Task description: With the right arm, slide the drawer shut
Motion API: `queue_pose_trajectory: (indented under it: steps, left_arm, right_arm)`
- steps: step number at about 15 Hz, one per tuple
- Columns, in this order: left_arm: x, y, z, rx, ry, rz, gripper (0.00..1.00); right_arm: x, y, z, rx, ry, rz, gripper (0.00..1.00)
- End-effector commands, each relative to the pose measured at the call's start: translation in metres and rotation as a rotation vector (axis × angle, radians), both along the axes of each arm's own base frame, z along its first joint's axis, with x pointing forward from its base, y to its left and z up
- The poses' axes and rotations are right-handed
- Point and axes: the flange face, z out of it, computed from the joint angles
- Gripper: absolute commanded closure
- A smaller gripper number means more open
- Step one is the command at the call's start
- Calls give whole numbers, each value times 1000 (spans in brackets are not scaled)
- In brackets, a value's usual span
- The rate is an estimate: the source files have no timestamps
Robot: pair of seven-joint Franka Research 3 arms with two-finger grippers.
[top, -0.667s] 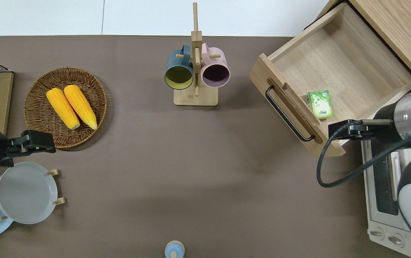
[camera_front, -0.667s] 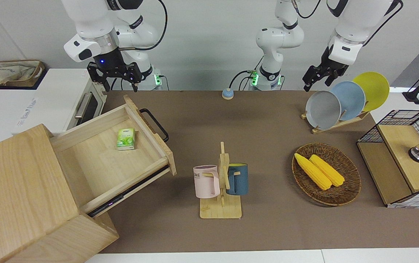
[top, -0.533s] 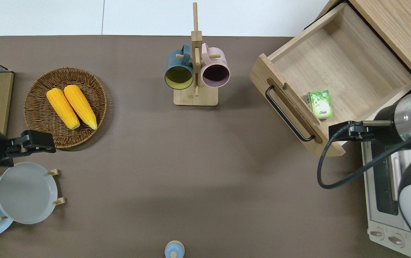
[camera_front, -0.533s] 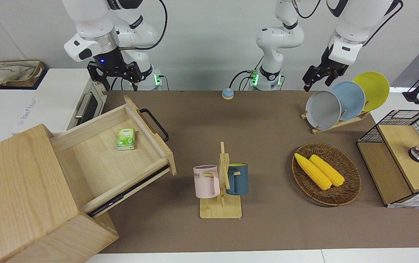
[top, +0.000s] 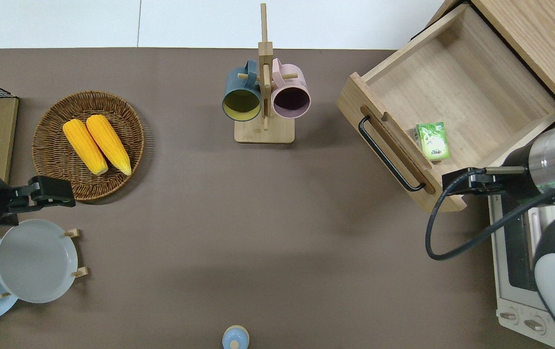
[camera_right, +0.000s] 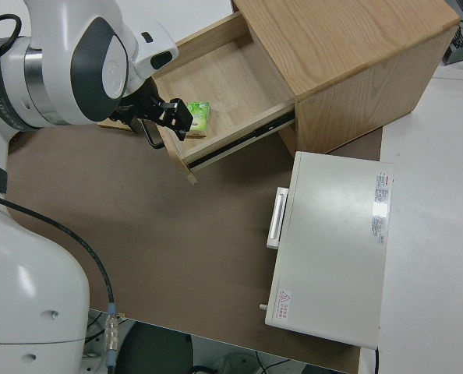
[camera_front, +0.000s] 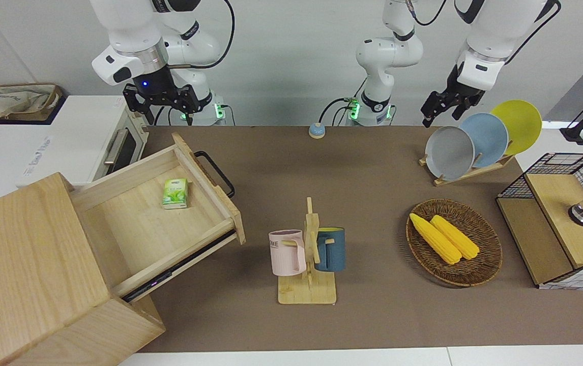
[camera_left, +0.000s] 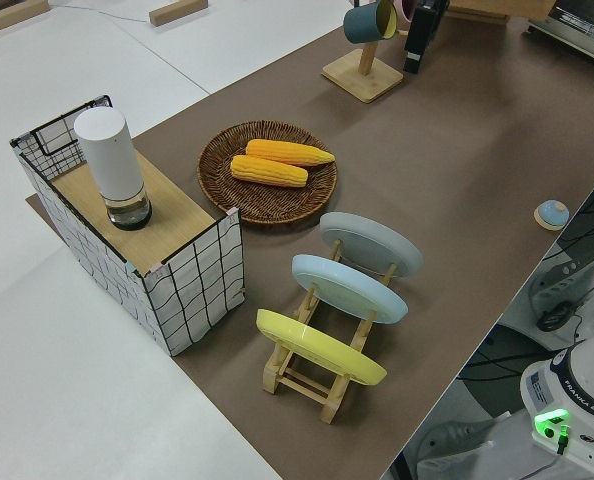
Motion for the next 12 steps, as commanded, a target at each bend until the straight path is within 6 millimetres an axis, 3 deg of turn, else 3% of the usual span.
queue_pose_trajectory:
  steps: [1, 12]
  left_arm:
    - [-4, 2, 5, -1, 3, -6, 7]
    - [-4, 2, 5, -1, 3, -6, 7]
  right_arm:
    - [-4, 0, 6, -34, -4, -7, 15]
    - [-5, 9, 6, -55, -7, -8, 15]
